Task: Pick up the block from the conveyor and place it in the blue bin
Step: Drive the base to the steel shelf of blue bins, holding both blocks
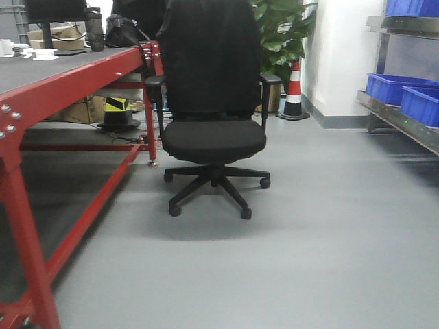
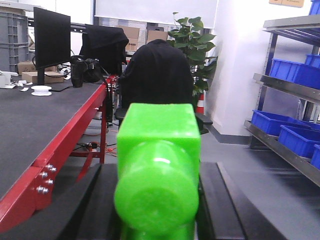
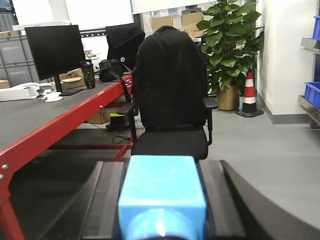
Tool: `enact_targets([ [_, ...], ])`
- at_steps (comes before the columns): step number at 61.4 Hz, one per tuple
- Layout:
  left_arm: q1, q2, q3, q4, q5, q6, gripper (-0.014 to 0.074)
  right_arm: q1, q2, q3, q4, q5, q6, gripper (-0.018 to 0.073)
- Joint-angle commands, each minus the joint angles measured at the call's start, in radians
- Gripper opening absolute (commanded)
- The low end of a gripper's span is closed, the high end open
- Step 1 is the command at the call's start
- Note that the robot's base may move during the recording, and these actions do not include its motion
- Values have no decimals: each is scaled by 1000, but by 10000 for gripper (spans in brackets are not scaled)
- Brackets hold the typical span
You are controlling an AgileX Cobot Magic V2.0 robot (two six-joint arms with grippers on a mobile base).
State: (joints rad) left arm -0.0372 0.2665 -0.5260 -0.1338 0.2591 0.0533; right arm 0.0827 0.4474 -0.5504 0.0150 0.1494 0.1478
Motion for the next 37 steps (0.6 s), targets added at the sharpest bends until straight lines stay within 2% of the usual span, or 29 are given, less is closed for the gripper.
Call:
enact_targets([
  [1, -5, -4, -1, -3, -17, -3, -111, -1, -3, -6, -8, -23, -5, -162],
  [37, -5, -4, -1, -3, -17, -3, -111, -1, -3, -6, -8, -23, -5, -162],
])
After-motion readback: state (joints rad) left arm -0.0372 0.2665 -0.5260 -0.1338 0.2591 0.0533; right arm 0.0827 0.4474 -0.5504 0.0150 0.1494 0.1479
